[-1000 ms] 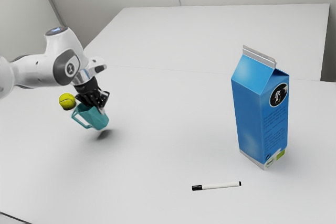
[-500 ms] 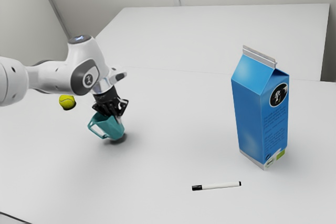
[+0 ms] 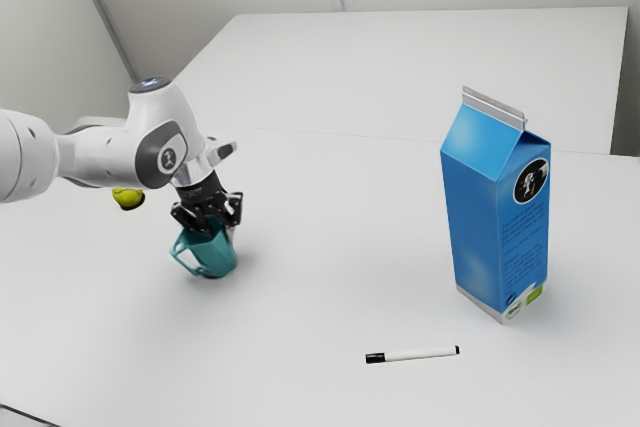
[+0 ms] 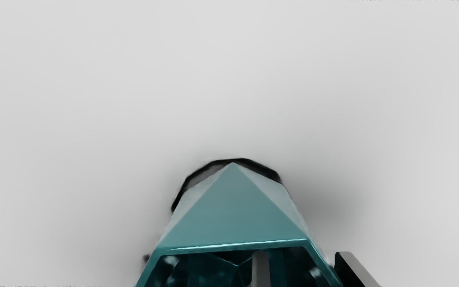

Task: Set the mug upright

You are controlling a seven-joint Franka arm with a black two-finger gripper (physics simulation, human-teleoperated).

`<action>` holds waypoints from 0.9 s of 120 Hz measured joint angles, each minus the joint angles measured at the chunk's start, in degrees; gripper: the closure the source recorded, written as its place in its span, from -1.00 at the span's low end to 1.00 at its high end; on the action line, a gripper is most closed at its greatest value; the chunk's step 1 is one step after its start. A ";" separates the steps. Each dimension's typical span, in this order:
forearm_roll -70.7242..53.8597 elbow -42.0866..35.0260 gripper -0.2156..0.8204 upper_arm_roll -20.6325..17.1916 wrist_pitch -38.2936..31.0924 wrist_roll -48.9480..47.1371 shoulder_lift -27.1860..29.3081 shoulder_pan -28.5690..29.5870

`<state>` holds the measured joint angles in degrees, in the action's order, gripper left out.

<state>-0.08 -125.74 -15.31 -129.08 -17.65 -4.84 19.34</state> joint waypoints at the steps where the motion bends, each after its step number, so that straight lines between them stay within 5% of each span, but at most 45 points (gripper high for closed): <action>1: 0.02 -0.01 0.37 -0.01 0.00 -0.05 0.01 0.02; 17: 0.23 0.02 -0.07 -0.08 0.09 -0.78 0.58 0.15; 38: 0.32 0.04 -0.36 -1.29 0.50 -1.42 2.69 0.33; 76: -2.06 6.69 -0.53 -1.50 5.85 0.35 6.65 -2.28; 108: -5.91 20.35 -0.57 -1.64 15.05 4.65 5.63 -3.62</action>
<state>-5.98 -105.39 -16.95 -114.03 -12.99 0.78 15.71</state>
